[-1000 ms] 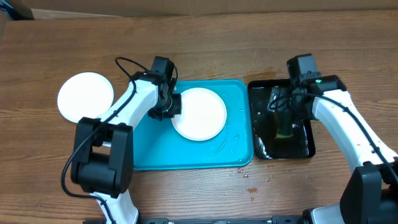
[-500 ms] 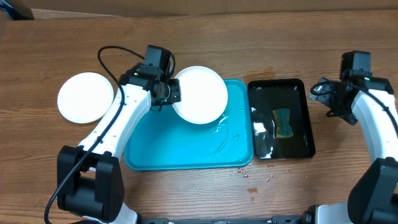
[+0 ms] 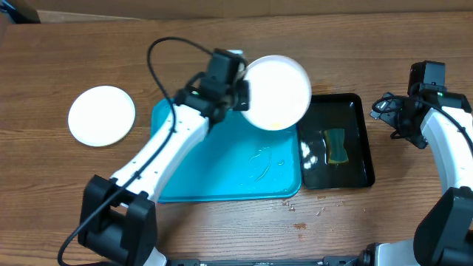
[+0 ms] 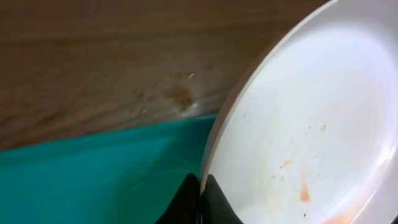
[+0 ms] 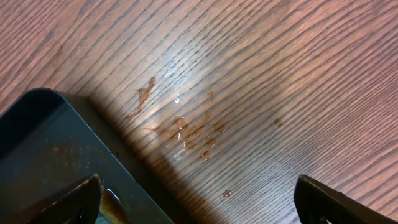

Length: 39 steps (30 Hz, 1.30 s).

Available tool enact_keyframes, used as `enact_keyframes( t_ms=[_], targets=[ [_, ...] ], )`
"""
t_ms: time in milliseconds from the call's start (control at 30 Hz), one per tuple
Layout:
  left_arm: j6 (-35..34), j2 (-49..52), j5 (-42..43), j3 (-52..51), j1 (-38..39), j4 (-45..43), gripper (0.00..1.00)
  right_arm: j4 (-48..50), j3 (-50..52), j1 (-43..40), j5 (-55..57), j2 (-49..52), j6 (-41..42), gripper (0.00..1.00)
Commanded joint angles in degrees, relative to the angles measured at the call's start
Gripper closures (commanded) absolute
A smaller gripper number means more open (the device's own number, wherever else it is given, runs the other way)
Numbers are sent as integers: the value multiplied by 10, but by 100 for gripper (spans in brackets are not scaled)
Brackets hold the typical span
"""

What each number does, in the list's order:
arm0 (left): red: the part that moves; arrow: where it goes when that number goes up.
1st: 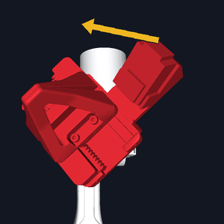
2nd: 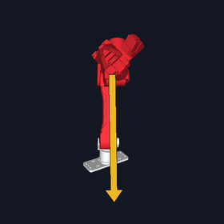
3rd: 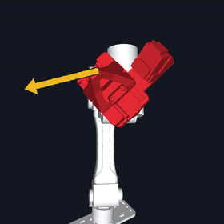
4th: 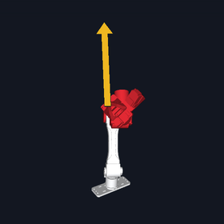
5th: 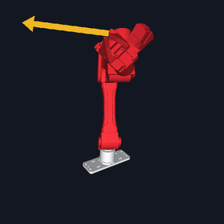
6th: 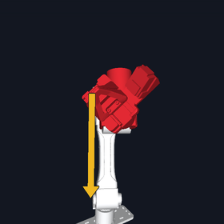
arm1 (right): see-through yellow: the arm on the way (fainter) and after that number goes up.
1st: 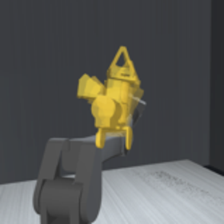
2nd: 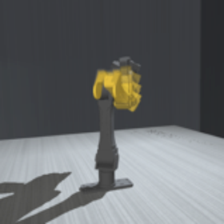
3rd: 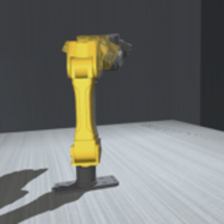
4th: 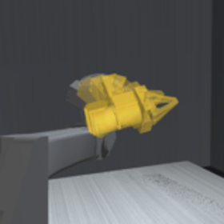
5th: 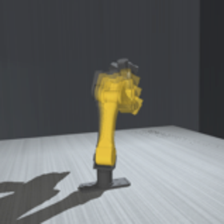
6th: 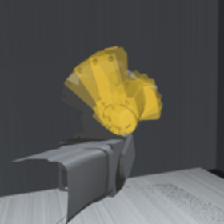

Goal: Clean dirty plates on tray and stack at the side
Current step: 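Lift the white plate with the left gripper and tip it over the black tray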

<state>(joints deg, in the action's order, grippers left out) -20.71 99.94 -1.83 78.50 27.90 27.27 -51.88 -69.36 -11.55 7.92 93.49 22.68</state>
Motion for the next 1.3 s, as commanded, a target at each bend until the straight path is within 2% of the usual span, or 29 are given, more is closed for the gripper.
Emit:
enact_keyframes(
  t_ms=[0, 100, 267, 467, 1033, 1267],
  targets=[
    [-6, -12, -78, 15, 49, -30, 96, 4, -12, -1, 6, -9, 5, 0],
    [-5, -9, -140, 15, 87, -57, 96, 4, -12, -1, 6, -9, 5, 0],
    [34, -8, -220, 15, 134, -98, 96, 4, -12, -1, 6, -9, 5, 0],
    [84, -8, -285, 15, 167, -132, 96, 3, -12, -1, 6, -9, 5, 0],
    [238, -5, -368, 15, 223, -176, 96, 4, -12, -1, 6, -9, 5, 0],
    [361, 31, -439, 15, 251, -233, 96, 4, -12, -1, 6, -9, 5, 0]
  ],
)
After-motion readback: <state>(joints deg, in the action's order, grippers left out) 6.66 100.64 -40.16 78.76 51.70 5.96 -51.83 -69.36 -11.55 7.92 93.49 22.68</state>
